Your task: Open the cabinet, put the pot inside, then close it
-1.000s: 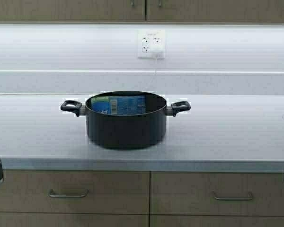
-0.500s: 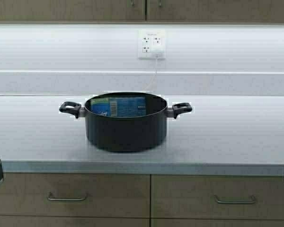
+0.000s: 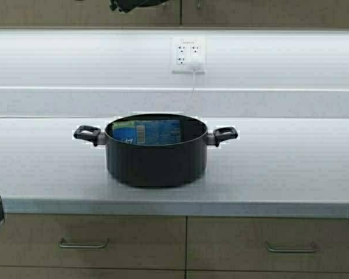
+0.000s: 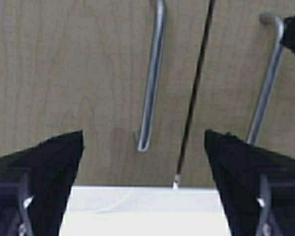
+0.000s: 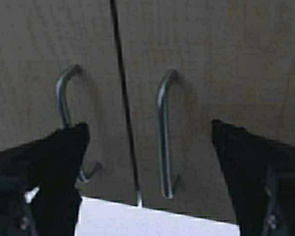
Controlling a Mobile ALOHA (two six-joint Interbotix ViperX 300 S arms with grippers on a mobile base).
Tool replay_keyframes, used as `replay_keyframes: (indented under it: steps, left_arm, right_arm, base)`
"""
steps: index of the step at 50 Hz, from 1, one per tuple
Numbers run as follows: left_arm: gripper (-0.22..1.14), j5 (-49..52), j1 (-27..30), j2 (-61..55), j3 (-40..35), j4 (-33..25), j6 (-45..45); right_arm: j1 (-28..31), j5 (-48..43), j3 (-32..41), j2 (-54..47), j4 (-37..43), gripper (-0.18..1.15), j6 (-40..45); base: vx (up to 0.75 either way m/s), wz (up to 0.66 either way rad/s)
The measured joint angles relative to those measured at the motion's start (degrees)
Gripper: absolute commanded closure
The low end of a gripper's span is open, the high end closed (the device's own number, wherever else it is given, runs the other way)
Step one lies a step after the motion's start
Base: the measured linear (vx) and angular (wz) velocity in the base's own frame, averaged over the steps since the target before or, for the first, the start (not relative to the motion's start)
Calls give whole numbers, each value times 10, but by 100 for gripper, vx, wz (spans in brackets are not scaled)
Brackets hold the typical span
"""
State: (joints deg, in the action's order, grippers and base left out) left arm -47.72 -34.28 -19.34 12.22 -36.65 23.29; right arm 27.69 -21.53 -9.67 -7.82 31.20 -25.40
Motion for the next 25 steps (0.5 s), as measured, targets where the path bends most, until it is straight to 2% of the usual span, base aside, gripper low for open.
replay_keyframes:
  steps: [7, 15, 25]
  left_arm:
    - [-11, -19, 1, -33, -34, -17, 26]
    - [-11, -47, 1, -62, -67, -40, 59]
    - [-11, -53, 1, -85, -111, -44, 81]
  right_arm:
    - [11, -61, 11, -25, 101, -7, -114]
    - [20, -81, 51, -61, 222, -7, -214]
    - [18, -105, 104, -98, 261, -7, -242]
  base:
    - [1, 1]
    - [1, 0]
    - [1, 0]
